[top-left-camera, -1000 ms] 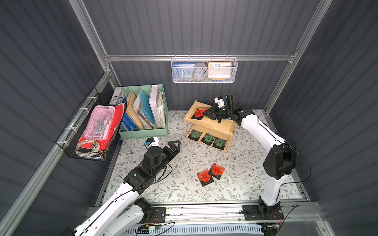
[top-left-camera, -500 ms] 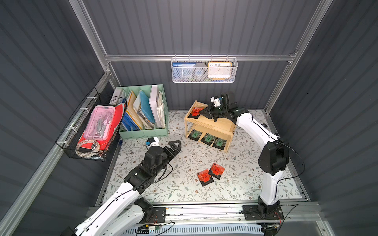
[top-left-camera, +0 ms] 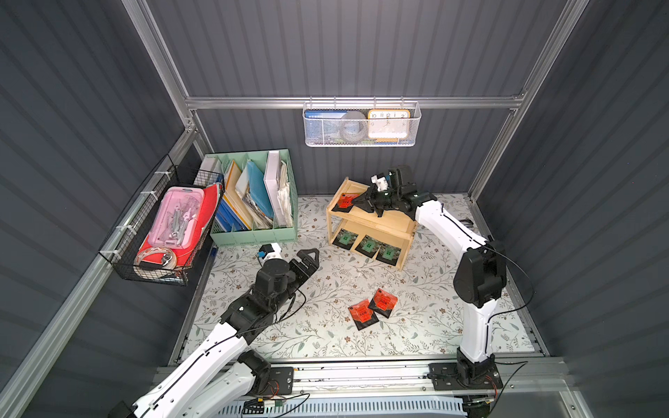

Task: Place the tea bags on the shelf by color
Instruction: Place the tea bag on the shelf.

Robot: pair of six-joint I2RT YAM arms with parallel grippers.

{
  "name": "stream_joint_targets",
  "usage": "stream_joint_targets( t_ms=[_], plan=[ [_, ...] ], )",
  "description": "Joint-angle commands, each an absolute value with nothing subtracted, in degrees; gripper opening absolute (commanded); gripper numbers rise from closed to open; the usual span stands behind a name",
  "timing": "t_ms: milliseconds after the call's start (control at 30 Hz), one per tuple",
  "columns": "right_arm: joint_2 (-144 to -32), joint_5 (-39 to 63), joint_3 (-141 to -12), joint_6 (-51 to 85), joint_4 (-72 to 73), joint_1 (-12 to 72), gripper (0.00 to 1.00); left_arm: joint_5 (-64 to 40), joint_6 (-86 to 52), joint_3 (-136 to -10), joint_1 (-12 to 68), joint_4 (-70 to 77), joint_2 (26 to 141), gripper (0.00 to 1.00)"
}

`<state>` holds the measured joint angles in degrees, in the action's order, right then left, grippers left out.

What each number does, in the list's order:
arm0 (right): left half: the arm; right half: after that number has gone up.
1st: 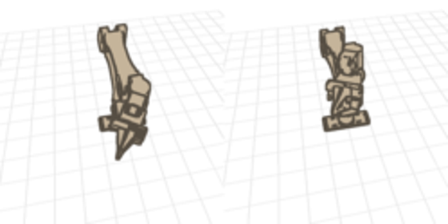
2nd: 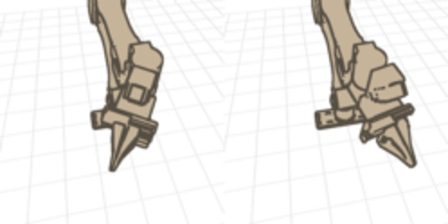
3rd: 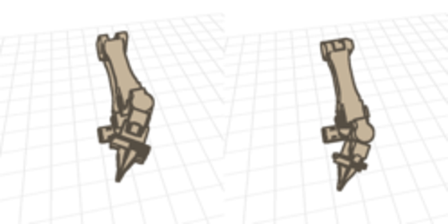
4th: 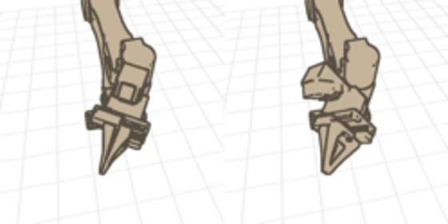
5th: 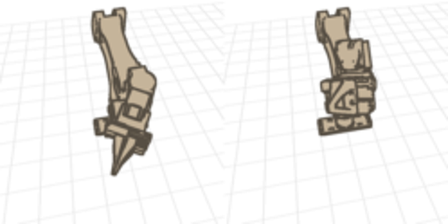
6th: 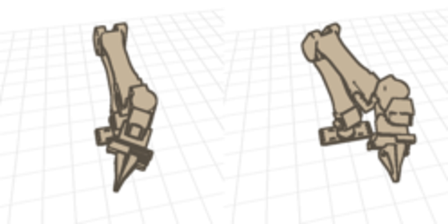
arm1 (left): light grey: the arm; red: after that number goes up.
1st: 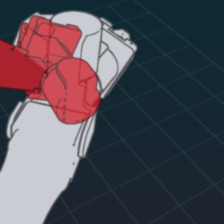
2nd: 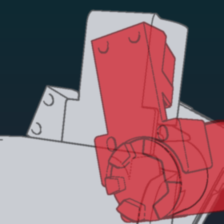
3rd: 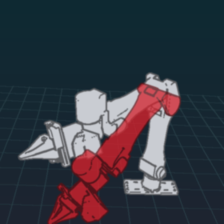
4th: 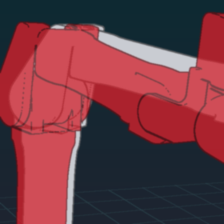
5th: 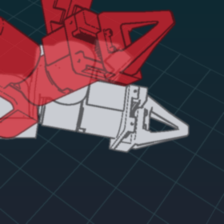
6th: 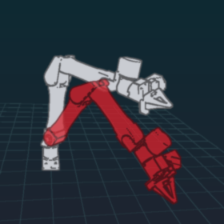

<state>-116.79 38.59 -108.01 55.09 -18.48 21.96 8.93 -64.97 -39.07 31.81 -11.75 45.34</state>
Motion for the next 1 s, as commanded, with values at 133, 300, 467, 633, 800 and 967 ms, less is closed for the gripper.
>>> stream_joint_targets(
  t_ms=[133, 300, 467, 633, 800, 967],
  plan=[
    [-118.1, 39.4, -110.7, 55.2, -19.3, 22.3, 0.00, 9.7, -65.4, -38.2, 31.5, -11.0, 45.4, 1.00],
    [-118.8, 39.6, -111.4, 55.4, -19.8, 22.5, 0.00, 9.7, -65.4, -38.1, 31.4, -10.9, 45.3, 1.00],
    [-119.4, 39.6, -112.1, 55.4, -20.5, 22.7, 0.00, 9.8, -65.6, -37.9, 31.5, -10.9, 45.0, 1.00],
    [-119.6, 39.3, -112.2, 55.1, -21.2, 22.8, 0.00, 10.1, -65.8, -37.6, 31.5, -11.1, 44.5, 1.00],
    [-119.5, 38.8, -112.4, 55.2, -21.5, 22.8, 0.02, 10.2, -65.8, -37.6, 31.5, -11.1, 44.6, 1.00],
    [-119.6, 38.6, -112.7, 55.5, -21.6, 22.7, 0.14, 10.2, -65.6, -37.7, 31.5, -11.1, 44.8, 1.00]
  ],
)
